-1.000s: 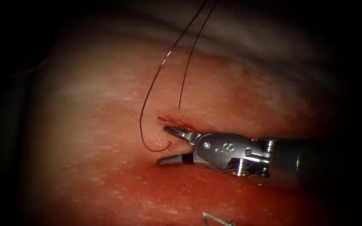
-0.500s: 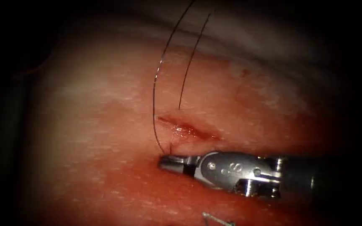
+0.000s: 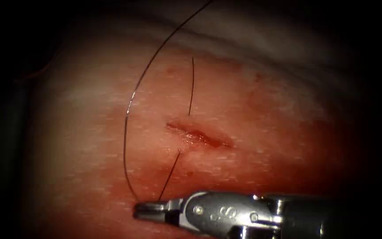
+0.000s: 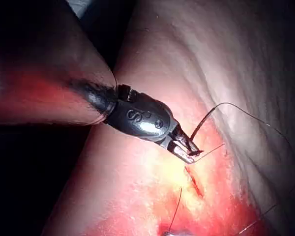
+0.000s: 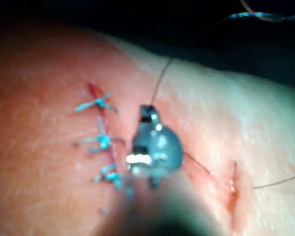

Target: Wound Closure

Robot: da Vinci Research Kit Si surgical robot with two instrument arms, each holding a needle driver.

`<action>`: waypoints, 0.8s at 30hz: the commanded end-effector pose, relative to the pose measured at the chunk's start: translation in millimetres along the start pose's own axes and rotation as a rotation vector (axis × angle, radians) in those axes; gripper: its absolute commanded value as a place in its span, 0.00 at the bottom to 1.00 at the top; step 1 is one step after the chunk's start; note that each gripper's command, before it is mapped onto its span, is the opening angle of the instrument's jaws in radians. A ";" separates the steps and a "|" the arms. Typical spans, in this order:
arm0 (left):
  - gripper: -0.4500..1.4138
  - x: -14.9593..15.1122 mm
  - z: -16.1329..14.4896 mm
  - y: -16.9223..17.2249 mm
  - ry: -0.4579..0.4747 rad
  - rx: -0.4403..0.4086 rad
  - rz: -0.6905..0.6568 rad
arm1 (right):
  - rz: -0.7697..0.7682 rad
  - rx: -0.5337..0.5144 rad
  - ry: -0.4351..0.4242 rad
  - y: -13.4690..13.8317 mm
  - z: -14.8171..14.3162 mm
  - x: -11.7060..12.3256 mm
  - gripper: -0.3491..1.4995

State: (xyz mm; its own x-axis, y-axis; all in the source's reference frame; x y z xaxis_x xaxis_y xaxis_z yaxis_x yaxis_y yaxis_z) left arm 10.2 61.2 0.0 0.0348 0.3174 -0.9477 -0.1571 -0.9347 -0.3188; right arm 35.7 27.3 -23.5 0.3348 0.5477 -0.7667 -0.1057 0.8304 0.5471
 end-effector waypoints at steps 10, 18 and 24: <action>0.05 -1.2 0.4 0.4 0.001 -0.004 0.000 | 0.002 -0.035 0.015 1.0 0.7 -0.1 0.79; 0.05 -1.4 0.3 0.3 0.002 -0.005 0.001 | -0.139 -0.201 -0.220 3.9 -5.8 -0.9 0.86; 0.05 -1.4 0.3 0.3 0.002 -0.005 0.001 | -0.100 -0.310 -0.230 8.2 -9.9 -2.7 0.85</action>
State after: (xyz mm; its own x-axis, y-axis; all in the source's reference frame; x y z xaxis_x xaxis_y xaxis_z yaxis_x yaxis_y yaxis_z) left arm 10.3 61.1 0.6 0.0351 0.3138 -0.9489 -0.1534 -0.9365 -0.3153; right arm 24.2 33.6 -21.2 0.5464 0.4554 -0.7029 -0.3276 0.8886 0.3211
